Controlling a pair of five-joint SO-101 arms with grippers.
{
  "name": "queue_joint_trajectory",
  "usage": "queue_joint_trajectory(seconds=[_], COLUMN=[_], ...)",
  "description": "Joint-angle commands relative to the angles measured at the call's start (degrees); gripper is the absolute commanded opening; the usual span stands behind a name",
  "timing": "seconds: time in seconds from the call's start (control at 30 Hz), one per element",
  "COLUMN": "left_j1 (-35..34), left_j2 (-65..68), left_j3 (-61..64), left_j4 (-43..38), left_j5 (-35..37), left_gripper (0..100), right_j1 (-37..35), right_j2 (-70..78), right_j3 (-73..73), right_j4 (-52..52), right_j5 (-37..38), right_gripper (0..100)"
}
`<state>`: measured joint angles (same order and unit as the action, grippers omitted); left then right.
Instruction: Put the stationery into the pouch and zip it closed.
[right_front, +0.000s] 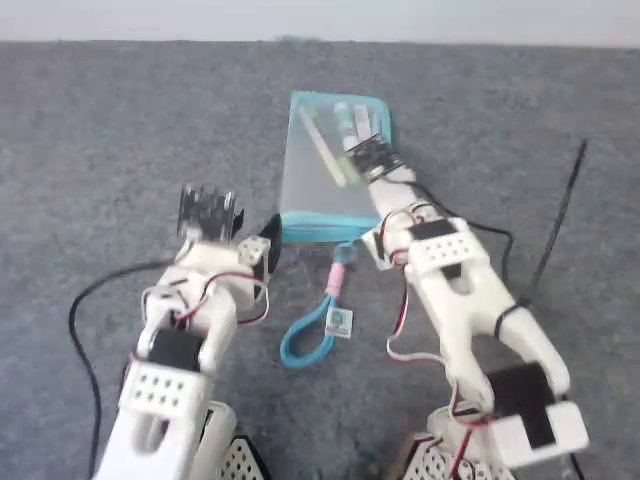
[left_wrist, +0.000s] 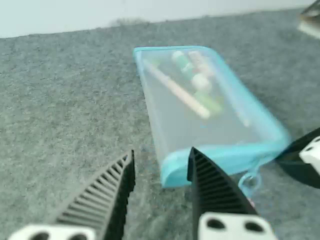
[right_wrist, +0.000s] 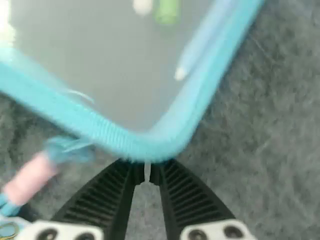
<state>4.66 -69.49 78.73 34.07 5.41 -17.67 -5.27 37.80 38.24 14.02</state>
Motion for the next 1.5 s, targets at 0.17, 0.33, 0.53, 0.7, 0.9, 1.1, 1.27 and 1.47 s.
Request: queue_joint_trajectory(seconds=[0.17,0.33,0.53,0.7,0.9,1.1,1.27,1.47], left_j1=[0.35,0.26,0.18,0.0,0.18,0.09,0.09,0.09], left_j2=[-15.38,-11.34,-2.9,3.69,8.88,10.73,10.64,10.73], left_j3=[1.36,1.36,1.36,1.36,1.36,1.36,1.36,1.36], left_j4=[8.88,7.65,2.46,-1.85,-4.84,-6.33,-6.42,-6.42], left_j5=[-3.08,-3.08,-3.16,-3.25,-3.16,-3.16,-3.34,-3.34], left_gripper=[17,17,17,17,17,17,17,17], right_j1=[0.57,0.66,-0.13,-0.66,-6.11,-18.15,-19.21,-12.18], right_j2=[-2.77,-6.9,-17.45,-19.74,-19.56,-19.47,-19.47,-19.38], right_j3=[-6.77,-5.63,1.23,7.47,7.38,3.08,3.16,3.16], right_j4=[4.53,7.52,7.34,3.91,5.41,10.77,10.86,10.51], right_j5=[-5.1,-4.57,0.88,4.92,-1.32,-16.18,-16.53,-14.15], right_gripper=[0.6,0.6,0.6,0.6,0.6,1.3,18.3,23.5])
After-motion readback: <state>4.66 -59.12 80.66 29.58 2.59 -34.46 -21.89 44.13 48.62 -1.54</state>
